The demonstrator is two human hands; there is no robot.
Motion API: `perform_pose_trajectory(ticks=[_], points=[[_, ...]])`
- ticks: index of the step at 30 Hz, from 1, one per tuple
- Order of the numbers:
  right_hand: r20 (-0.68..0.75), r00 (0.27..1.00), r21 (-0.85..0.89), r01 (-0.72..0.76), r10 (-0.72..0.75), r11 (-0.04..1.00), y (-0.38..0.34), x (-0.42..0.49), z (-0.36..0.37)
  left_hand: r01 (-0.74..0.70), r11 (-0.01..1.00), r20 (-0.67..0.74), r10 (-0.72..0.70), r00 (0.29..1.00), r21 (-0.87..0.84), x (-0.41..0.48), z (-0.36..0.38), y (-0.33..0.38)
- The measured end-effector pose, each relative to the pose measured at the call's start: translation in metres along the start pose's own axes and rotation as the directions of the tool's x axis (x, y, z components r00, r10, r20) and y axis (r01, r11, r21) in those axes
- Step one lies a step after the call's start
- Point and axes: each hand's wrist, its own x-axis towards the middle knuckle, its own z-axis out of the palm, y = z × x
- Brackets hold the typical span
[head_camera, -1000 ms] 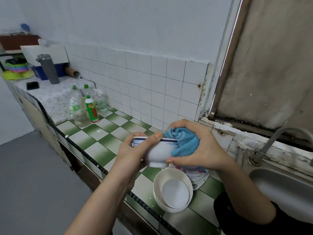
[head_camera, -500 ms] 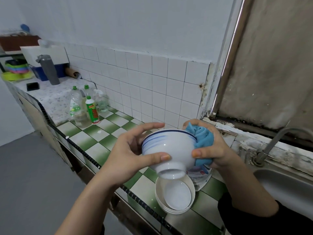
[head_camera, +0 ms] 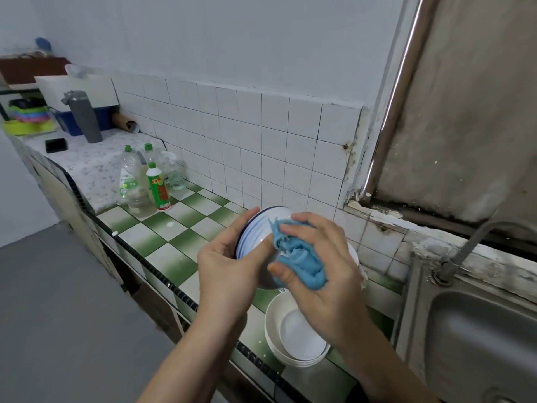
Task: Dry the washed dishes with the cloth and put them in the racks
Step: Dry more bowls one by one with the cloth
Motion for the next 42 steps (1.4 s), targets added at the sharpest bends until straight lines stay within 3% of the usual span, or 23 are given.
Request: perform_pose_trajectory(ticks=[2,4,5,6,8,11,13,15,20,25,27,30,35,37,39,42], points=[[-0.068,0.989,0.007,-0.131,0.131,0.991,0.012,0.001,0.005,-0.001,1.000,-0.032,0.001,0.999,-0.004,-0.001,0.001,0.000],[-0.136,0.918,0.119,-0.358,0.372,0.926,0.013,0.010,0.008,-0.021,1.000,-0.067,0.020,0.998,-0.011,-0.003,0.004,0.003],[-0.168,0.890,0.134,-0.406,0.424,0.904,0.014,0.011,0.011,-0.031,0.999,-0.088,0.030,0.996,-0.014,-0.004,0.006,0.003],[-0.221,0.883,0.106,-0.401,0.415,0.910,0.012,0.010,0.014,-0.037,0.999,-0.109,0.034,0.994,-0.026,-0.005,0.007,0.003],[-0.296,0.927,-0.058,-0.258,0.230,0.964,0.005,0.004,0.022,-0.017,0.997,-0.156,0.005,0.988,-0.075,-0.006,0.010,0.003],[-0.219,0.975,-0.267,-0.018,-0.042,0.963,0.005,-0.013,0.029,0.031,0.990,-0.202,-0.059,0.978,-0.139,-0.004,0.009,0.003],[-0.144,0.983,-0.312,0.067,-0.117,0.948,0.012,-0.023,0.028,0.055,0.989,-0.233,-0.085,0.969,-0.135,0.001,0.005,0.004],[-0.112,0.989,-0.313,0.056,-0.096,0.948,0.019,-0.026,0.023,0.058,0.992,-0.235,-0.084,0.968,-0.112,0.006,0.001,0.007],[-0.227,0.967,-0.326,0.034,-0.113,0.945,0.019,-0.001,0.012,0.092,0.991,-0.180,-0.109,0.978,-0.098,0.008,0.007,0.006],[-0.046,0.990,-0.359,0.107,-0.132,0.927,0.023,-0.004,0.007,0.123,0.978,-0.204,-0.157,0.966,-0.171,0.021,0.002,0.010],[-0.156,0.983,-0.337,0.037,-0.094,0.941,0.032,0.001,0.003,0.159,0.963,-0.189,-0.201,0.961,-0.217,0.024,0.000,0.007],[-0.369,0.924,-0.269,0.000,-0.102,0.963,0.032,0.006,0.005,0.297,0.891,-0.101,-0.350,0.931,-0.343,0.025,0.006,0.005],[-0.263,0.922,-0.330,0.190,-0.283,0.925,0.027,-0.008,0.024,0.450,0.744,0.106,-0.462,0.881,-0.495,0.027,0.009,0.010],[-0.326,0.921,-0.269,0.124,-0.212,0.955,0.033,-0.006,0.029,0.437,0.734,0.119,-0.445,0.888,-0.520,0.030,0.006,0.010],[-0.447,0.895,-0.053,-0.013,-0.012,0.998,0.033,0.003,0.031,0.428,0.751,0.129,-0.424,0.896,-0.503,0.031,0.004,0.008],[-0.504,0.821,0.252,-0.156,0.267,0.955,0.026,0.023,0.024,0.419,0.798,0.171,-0.384,0.907,-0.433,0.032,0.002,0.008]])
